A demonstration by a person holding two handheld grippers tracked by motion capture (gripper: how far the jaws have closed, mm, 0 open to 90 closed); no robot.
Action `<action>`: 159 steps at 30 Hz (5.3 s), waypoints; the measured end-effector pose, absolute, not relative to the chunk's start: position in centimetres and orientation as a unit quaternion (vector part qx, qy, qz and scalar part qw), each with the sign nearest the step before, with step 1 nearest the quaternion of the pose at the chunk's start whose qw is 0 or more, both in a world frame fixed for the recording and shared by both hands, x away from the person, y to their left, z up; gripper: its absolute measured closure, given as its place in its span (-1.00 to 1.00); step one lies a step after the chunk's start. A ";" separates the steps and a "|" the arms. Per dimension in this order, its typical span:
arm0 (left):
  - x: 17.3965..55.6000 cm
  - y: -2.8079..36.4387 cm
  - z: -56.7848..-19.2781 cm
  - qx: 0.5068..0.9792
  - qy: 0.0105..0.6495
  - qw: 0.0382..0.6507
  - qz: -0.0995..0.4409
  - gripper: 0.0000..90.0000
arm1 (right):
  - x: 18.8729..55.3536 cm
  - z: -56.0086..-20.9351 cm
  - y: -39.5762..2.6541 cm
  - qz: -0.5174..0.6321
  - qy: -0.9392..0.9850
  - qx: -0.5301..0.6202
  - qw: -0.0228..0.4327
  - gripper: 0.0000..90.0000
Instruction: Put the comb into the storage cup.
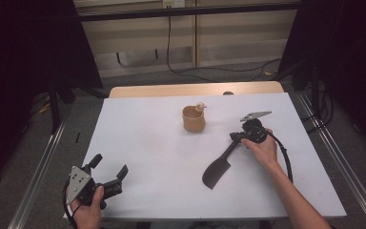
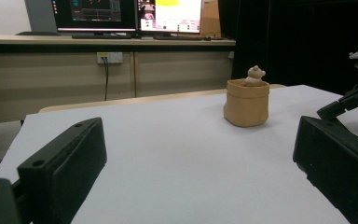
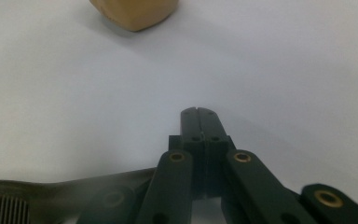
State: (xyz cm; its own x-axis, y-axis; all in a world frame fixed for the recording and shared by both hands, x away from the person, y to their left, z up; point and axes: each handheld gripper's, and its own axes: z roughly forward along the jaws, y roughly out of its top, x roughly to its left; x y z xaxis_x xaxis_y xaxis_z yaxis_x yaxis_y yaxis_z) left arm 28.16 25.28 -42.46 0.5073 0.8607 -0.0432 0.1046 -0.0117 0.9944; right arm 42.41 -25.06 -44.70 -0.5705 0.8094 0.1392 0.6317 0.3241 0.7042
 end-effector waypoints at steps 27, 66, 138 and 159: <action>28.2 25.2 -42.5 0.639 0.378 0.590 0.319 -0.94 | 42.0 -45.3 -25.6 0.348 0.818 0.442 0.118 1.00; 28.1 25.3 -42.5 0.639 0.379 0.587 0.324 -0.94 | 40.2 -45.0 -26.5 0.335 0.832 0.428 0.114 1.00; 28.1 25.3 -42.4 0.636 0.378 0.594 0.317 -0.94 | 37.3 -44.8 -26.9 0.333 0.840 0.418 0.088 1.00; 28.2 25.3 -42.4 0.640 0.377 0.590 0.318 -0.94 | 37.6 -43.1 -27.5 0.381 0.809 0.426 0.139 -0.67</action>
State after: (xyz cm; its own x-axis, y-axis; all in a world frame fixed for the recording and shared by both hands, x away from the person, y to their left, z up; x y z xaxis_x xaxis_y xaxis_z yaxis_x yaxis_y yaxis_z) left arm 28.21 25.29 -42.43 0.5137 0.8572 -0.0374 0.1073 -0.0209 0.9940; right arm 37.56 -27.49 -43.10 -0.5980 0.7951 0.1006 0.5840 0.3463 0.7342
